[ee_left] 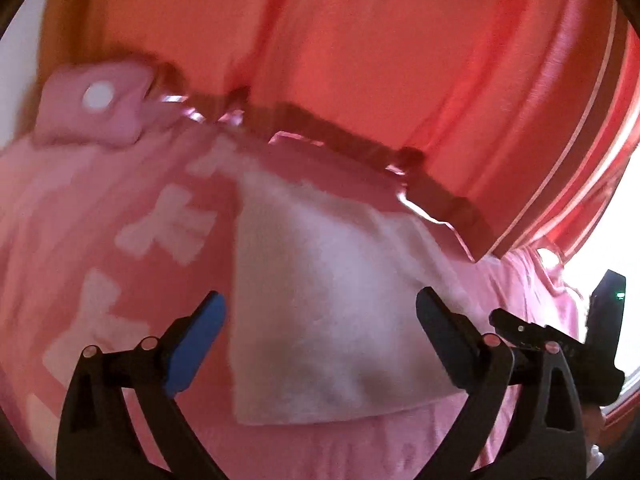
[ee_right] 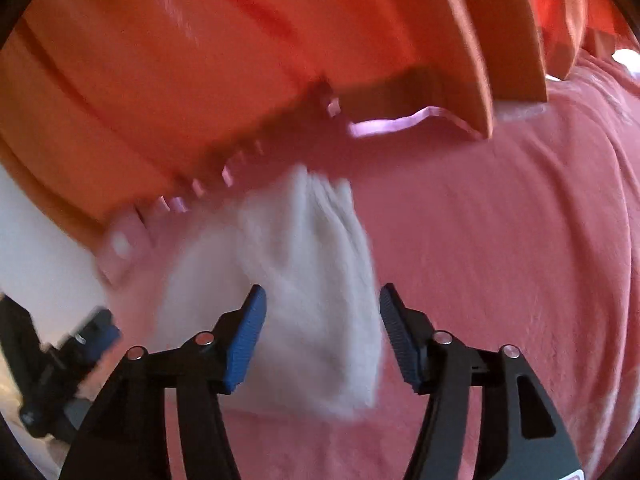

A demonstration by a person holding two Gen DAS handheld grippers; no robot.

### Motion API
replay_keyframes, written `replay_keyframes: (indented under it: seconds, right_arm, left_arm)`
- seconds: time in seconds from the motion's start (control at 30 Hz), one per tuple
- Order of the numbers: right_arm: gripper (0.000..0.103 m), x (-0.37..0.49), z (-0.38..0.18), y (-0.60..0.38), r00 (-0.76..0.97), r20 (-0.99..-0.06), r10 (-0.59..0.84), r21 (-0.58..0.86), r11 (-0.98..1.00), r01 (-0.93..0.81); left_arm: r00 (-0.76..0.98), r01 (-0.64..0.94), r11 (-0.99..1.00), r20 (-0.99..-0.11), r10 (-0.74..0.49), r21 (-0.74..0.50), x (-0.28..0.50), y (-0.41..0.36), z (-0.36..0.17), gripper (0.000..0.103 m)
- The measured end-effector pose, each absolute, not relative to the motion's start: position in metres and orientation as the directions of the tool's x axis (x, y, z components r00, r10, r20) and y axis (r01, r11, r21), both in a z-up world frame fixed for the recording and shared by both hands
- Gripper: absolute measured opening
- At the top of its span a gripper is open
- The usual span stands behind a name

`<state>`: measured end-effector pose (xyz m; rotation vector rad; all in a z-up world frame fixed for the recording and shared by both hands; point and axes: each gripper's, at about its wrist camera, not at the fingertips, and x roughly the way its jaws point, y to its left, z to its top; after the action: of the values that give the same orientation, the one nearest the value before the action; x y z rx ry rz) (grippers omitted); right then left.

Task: Fold small clothes
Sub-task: 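Lay the folded sweater flat and open both tools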

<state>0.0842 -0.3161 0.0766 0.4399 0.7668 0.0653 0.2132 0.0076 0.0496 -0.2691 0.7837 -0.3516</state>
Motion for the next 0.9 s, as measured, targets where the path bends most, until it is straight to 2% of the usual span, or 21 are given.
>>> replay_keyframes:
  seconds: [0.03,0.13,0.23,0.3,0.37,0.57,0.63,0.77,0.9]
  right_arm:
    - [0.051,0.083,0.084,-0.309,0.75,-0.628,0.209,0.388,0.919,0.069]
    - [0.048,0.08,0.089,-0.292,0.762,-0.618,0.193,0.34,0.94,0.037]
    - [0.048,0.094,0.075,-0.276,0.71,-0.686,0.159,0.274,0.96,0.05]
    - [0.048,0.109,0.048,-0.274,0.597,-0.791,0.133,0.25,0.961,0.117]
    - [0.049,0.112,0.032,-0.274,0.592,-0.795,0.134,0.272,0.951,0.149]
    - [0.049,0.097,0.057,-0.261,0.641,-0.763,0.08,0.207,0.97,0.126]
    - [0.05,0.1,0.045,-0.253,0.591,-0.806,0.024,0.119,0.985,0.122]
    - [0.052,0.108,0.039,-0.248,0.575,-0.818,0.006,0.085,0.99,0.11]
    - [0.053,0.098,0.045,-0.253,0.593,-0.805,0.036,0.141,0.981,0.132]
  left_arm:
    - [0.659,0.19,0.92,-0.649,-0.379,-0.344,0.217,0.005,0.049,0.093]
    - [0.686,0.23,0.931,-0.632,-0.361,-0.283,0.216,-0.011,0.055,0.094]
    - [0.681,0.251,0.949,-0.662,-0.313,-0.191,0.215,-0.026,0.047,0.094]
    - [0.647,0.254,0.96,-0.717,-0.258,-0.116,0.22,-0.032,0.027,0.094]
    - [0.592,0.251,0.966,-0.779,-0.207,-0.066,0.225,-0.032,0.004,0.094]
    - [0.522,0.197,0.965,-0.814,-0.255,-0.175,0.231,-0.013,-0.007,0.096]
    - [0.521,0.201,0.965,-0.816,-0.252,-0.169,0.232,-0.013,-0.009,0.096]
    - [0.522,0.209,0.967,-0.819,-0.238,-0.148,0.226,-0.017,-0.009,0.096]
    - [0.537,0.21,0.97,-0.814,-0.221,-0.125,0.223,-0.019,-0.006,0.096]
